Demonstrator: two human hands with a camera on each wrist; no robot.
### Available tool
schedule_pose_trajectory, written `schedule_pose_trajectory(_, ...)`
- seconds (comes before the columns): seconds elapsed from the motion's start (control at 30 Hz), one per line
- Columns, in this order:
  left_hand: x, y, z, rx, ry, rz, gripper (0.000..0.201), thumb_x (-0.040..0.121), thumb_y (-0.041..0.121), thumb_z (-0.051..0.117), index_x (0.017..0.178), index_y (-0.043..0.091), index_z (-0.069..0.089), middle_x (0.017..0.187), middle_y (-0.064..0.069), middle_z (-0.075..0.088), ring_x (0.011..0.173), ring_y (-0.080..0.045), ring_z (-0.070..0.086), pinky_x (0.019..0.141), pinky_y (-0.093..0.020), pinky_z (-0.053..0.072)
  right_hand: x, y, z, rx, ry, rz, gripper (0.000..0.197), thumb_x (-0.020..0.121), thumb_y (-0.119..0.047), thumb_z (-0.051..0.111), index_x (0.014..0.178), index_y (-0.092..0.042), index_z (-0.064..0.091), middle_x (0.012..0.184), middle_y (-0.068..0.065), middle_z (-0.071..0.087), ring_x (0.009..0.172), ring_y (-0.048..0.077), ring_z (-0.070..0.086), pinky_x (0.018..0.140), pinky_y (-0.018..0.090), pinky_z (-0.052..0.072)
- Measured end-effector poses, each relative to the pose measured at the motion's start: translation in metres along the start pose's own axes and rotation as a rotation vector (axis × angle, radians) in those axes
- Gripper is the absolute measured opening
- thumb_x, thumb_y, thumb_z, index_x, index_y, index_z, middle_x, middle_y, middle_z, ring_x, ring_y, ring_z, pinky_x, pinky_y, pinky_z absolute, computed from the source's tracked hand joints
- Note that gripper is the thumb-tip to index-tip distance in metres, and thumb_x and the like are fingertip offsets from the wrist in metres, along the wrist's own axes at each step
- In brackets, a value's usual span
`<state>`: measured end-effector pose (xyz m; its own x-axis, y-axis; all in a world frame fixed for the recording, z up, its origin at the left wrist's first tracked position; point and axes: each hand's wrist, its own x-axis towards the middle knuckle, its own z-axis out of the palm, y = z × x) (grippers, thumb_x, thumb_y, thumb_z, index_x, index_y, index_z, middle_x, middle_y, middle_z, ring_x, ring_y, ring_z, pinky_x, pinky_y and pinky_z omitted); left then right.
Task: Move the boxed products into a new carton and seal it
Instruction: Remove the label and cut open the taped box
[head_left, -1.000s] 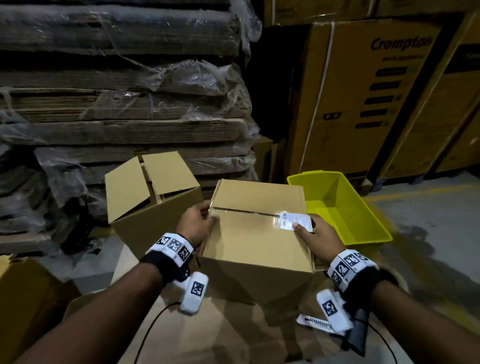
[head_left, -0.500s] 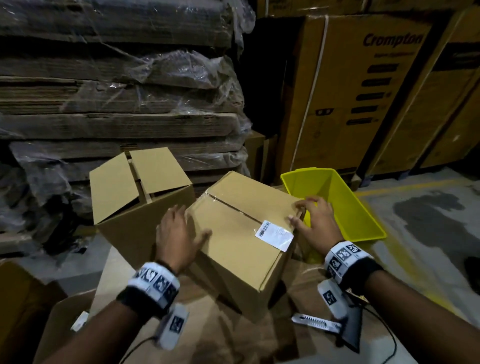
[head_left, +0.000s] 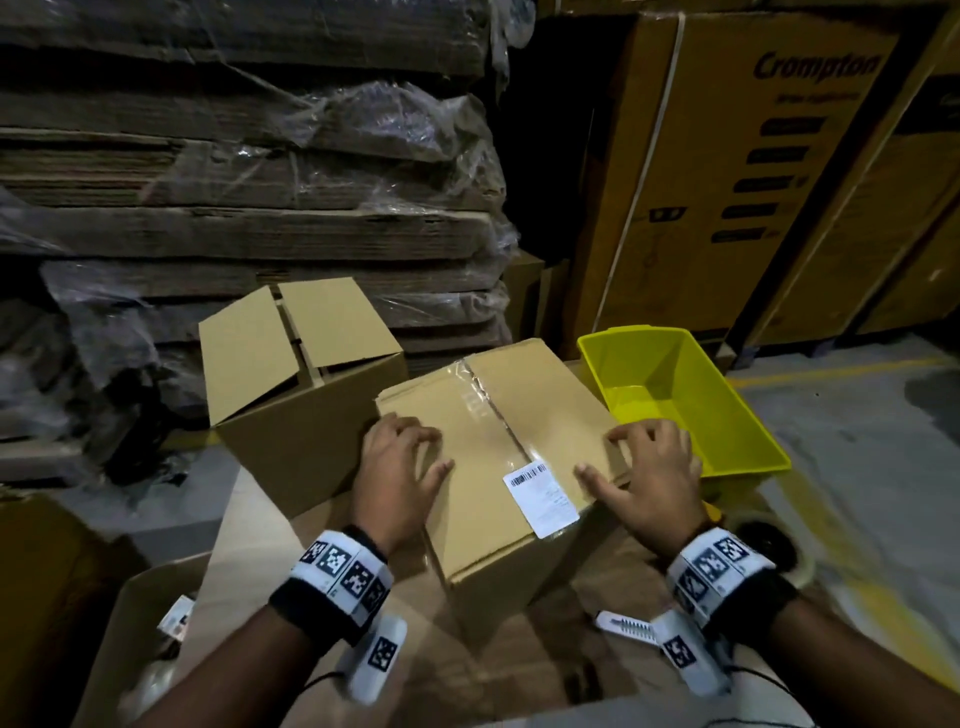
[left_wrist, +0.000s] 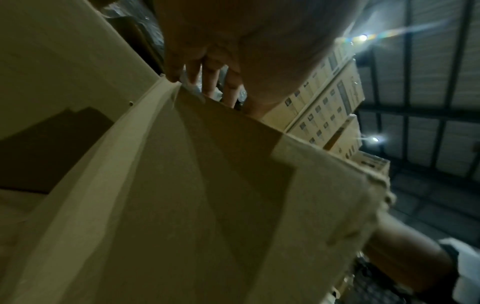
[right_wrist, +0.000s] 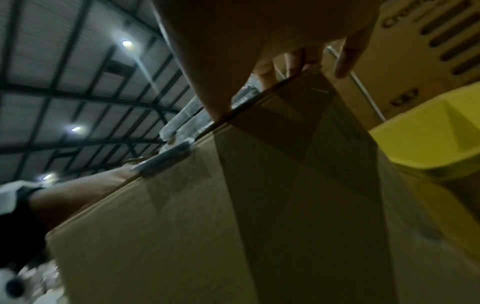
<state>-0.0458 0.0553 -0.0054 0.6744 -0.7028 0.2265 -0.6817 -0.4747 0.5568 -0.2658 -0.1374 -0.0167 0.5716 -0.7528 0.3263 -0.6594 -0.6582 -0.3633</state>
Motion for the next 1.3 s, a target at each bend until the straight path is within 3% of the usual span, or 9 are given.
schedule_pose_trajectory(0.07,-0.002,0.009,0.004,0.017,-0.035,0.051,0.040,0.086,0.040,0.072,0.121,0.025,0.064,0.137,0.000,0.053,0.142,-0.021,0.029,0.117,-0.034,0.023,0.001,-0.008,-0.008,0.047,0.002,-0.163,0.039,0.075,-0.054,0.067,0.103,-0.027,0.061,0.106,-0.002,0.051,0.104,0.022,0.046,0.085,0.040,0.040)
schedule_pose_trajectory(0.13,-0.005,0.015,0.007,0.068,-0.036,0.099,0.038,0.085,0.043,0.071,0.119,0.028,0.064,0.136,0.003,0.055,0.145,-0.020,0.026,0.121,-0.043,0.020,0.001,-0.019,-0.014,0.144,-0.129,-0.299,0.039,0.079,-0.056,0.055,0.105,-0.028,0.063,0.101,-0.009,0.055,0.102,0.017,0.052,0.085,0.039,0.043)
schedule_pose_trajectory(0.23,-0.010,0.017,0.009,0.007,-0.063,0.140,0.036,0.086,0.039,0.071,0.119,0.027,0.065,0.135,0.004,0.055,0.140,-0.017,0.032,0.119,-0.044,0.025,-0.011,-0.037,-0.018,0.225,-0.301,-0.291,0.062,0.073,-0.074,0.047,0.111,-0.028,0.063,0.099,-0.012,0.054,0.098,0.010,0.051,0.085,0.032,0.045)
schedule_pose_trajectory(0.37,-0.013,0.014,0.010,-0.106,-0.064,0.133,0.037,0.088,0.036,0.071,0.122,0.023,0.064,0.136,0.004,0.052,0.132,-0.014,0.039,0.112,-0.037,0.034,-0.025,-0.048,-0.018,0.028,-0.358,-0.360,0.094,0.055,-0.092,0.045,0.128,-0.031,0.051,0.113,-0.007,0.045,0.107,0.012,0.040,0.095,0.034,0.036)
schedule_pose_trajectory(0.6,-0.012,0.010,0.013,-0.102,-0.057,0.164,0.037,0.087,0.038,0.071,0.120,0.022,0.065,0.135,0.002,0.054,0.131,-0.015,0.041,0.111,-0.039,0.037,-0.048,-0.038,-0.008,0.068,-0.091,-0.380,0.057,0.069,-0.053,0.066,0.115,-0.019,0.062,0.106,-0.002,0.053,0.098,0.019,0.047,0.084,0.033,0.041)
schedule_pose_trajectory(0.73,-0.012,0.009,0.015,-0.076,-0.047,0.189,0.037,0.088,0.039,0.070,0.120,0.021,0.065,0.135,0.002,0.055,0.135,-0.016,0.039,0.112,-0.028,0.025,-0.057,-0.029,-0.006,0.235,0.015,-0.271,0.051,0.064,-0.032,0.085,0.105,-0.012,0.062,0.097,-0.001,0.055,0.090,0.015,0.050,0.078,0.027,0.044)
schedule_pose_trajectory(1.03,-0.013,0.011,0.015,-0.059,-0.043,0.172,0.037,0.089,0.038,0.068,0.122,0.023,0.062,0.138,0.002,0.052,0.136,-0.017,0.038,0.115,-0.031,0.022,-0.064,-0.039,-0.003,0.392,-0.020,-0.076,0.040,0.065,-0.025,0.087,0.099,-0.016,0.069,0.098,-0.001,0.051,0.079,0.009,0.060,0.073,0.030,0.058)
schedule_pose_trajectory(1.2,-0.015,0.013,0.018,-0.046,-0.043,0.154,0.036,0.090,0.037,0.066,0.124,0.024,0.060,0.142,0.002,0.050,0.141,-0.015,0.033,0.122,-0.036,0.013,-0.068,-0.037,-0.002,0.346,-0.028,-0.136,0.039,0.072,-0.028,0.083,0.106,-0.014,0.069,0.095,-0.002,0.057,0.086,0.013,0.061,0.075,0.034,0.057)
schedule_pose_trajectory(1.3,-0.015,0.014,0.018,-0.049,-0.036,0.158,0.036,0.091,0.037,0.066,0.124,0.025,0.060,0.142,0.002,0.050,0.141,-0.015,0.033,0.121,-0.033,0.010,-0.067,-0.042,-0.007,0.232,-0.036,-0.209,0.050,0.071,-0.047,0.078,0.111,-0.019,0.066,0.102,-0.001,0.054,0.097,0.015,0.052,0.083,0.026,0.049)
